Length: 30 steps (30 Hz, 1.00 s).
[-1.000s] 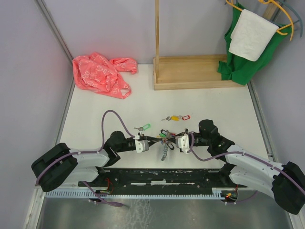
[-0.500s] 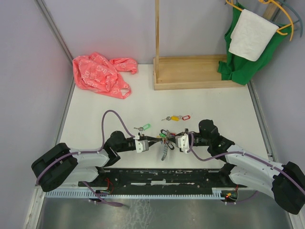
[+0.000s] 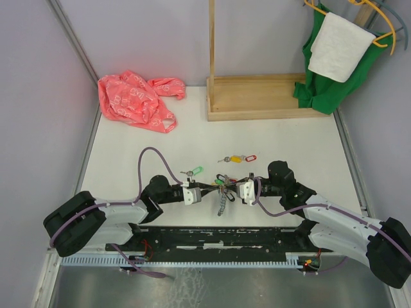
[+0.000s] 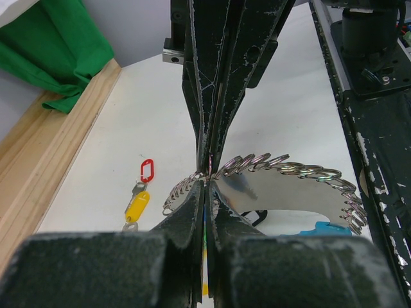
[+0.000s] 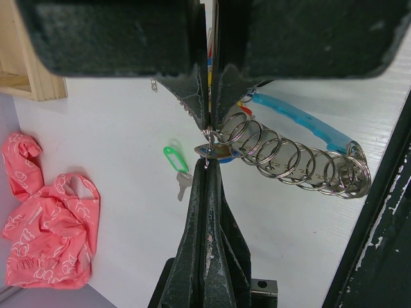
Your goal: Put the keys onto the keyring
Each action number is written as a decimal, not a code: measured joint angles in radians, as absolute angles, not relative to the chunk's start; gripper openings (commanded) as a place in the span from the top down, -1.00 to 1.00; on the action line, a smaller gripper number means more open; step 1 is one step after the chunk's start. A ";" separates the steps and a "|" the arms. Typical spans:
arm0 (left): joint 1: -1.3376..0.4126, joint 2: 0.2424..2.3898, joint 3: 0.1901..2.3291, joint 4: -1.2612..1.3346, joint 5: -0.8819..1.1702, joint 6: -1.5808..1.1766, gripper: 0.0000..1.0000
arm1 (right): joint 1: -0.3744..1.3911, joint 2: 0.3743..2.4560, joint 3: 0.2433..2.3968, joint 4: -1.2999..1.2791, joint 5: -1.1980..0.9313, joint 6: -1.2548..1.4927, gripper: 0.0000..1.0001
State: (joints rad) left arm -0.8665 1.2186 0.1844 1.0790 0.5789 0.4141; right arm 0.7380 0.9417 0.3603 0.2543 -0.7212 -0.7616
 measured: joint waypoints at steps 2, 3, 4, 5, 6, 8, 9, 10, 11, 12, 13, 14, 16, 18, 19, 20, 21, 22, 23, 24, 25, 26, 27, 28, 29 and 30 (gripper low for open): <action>-0.867 1.219 0.184 1.079 0.579 0.414 0.95 | 0.738 0.941 0.360 0.255 -0.721 -0.759 0.99; -0.867 1.219 0.185 1.079 0.579 0.414 0.95 | 0.738 0.941 0.360 0.254 -0.721 -0.759 0.99; -0.867 1.219 0.184 1.079 0.579 0.414 0.95 | 0.738 0.941 0.360 0.255 -0.720 -0.758 0.99; -0.867 1.219 0.184 1.079 0.579 0.414 0.95 | 0.738 0.941 0.360 0.255 -0.717 -0.757 0.99; -0.867 1.219 0.184 1.079 0.578 0.414 0.95 | 0.738 0.940 0.360 0.255 -0.715 -0.756 0.99; -0.867 1.218 0.184 1.079 0.577 0.414 0.95 | 0.738 0.936 0.360 0.254 -0.709 -0.756 0.99; -0.867 1.216 0.184 1.078 0.575 0.414 0.95 | 0.738 0.934 0.360 0.254 -0.706 -0.756 0.99; -0.867 1.214 0.184 1.076 0.574 0.414 0.95 | 0.738 0.933 0.360 0.254 -0.705 -0.756 0.99; -0.867 1.210 0.184 1.074 0.573 0.414 0.95 | 0.738 0.931 0.360 0.254 -0.702 -0.756 0.99; -0.867 1.208 0.184 1.072 0.571 0.414 0.95 | 0.738 0.930 0.360 0.254 -0.701 -0.756 0.99; -0.867 1.205 0.184 1.070 0.570 0.414 0.95 | 0.738 0.929 0.360 0.254 -0.698 -0.756 0.99; -0.867 1.204 0.185 1.069 0.570 0.414 0.95 | 0.738 0.929 0.360 0.254 -0.696 -0.756 0.99; -0.867 1.204 0.184 1.068 0.570 0.414 0.95 | 0.738 0.928 0.360 0.254 -0.696 -0.756 0.99; -0.867 1.204 0.184 1.066 0.570 0.414 0.95 | 0.738 0.928 0.360 0.254 -0.695 -0.756 0.99; -0.867 1.204 0.184 1.065 0.570 0.414 0.95 | 0.738 0.928 0.360 0.254 -0.695 -0.756 0.99; -0.867 1.204 0.184 1.065 0.570 0.414 0.95 | 0.738 0.928 0.360 0.254 -0.695 -0.756 0.99; -0.867 1.204 0.184 1.064 0.570 0.414 0.95 | 0.738 0.928 0.360 0.254 -0.695 -0.756 0.99; -0.867 1.204 0.184 1.063 0.570 0.414 0.95 | 0.738 0.928 0.360 0.254 -0.695 -0.756 0.99; -0.867 1.204 0.184 1.063 0.570 0.414 0.95 | 0.738 0.928 0.360 0.254 -0.695 -0.756 0.99; -0.867 1.204 0.184 1.063 0.570 0.414 0.95 | 0.738 0.928 0.360 0.254 -0.695 -0.756 0.99; -0.867 1.204 0.185 1.063 0.570 0.414 0.95 | 0.738 0.928 0.360 0.254 -0.695 -0.756 0.99; -0.867 1.204 0.184 1.063 0.570 0.414 0.95 | 0.738 0.928 0.360 0.254 -0.696 -0.756 0.99; -0.867 1.204 0.184 1.063 0.570 0.414 0.95 | 0.738 0.928 0.360 0.254 -0.695 -0.756 0.99; -0.867 1.204 0.184 1.063 0.570 0.414 0.95 | 0.738 0.928 0.360 0.254 -0.696 -0.756 0.99; -0.867 1.205 0.185 1.063 0.570 0.414 0.95 | 0.738 0.928 0.360 0.254 -0.696 -0.756 0.99; -0.867 1.205 0.185 1.063 0.569 0.414 0.95 | 0.738 0.928 0.360 0.254 -0.696 -0.756 0.99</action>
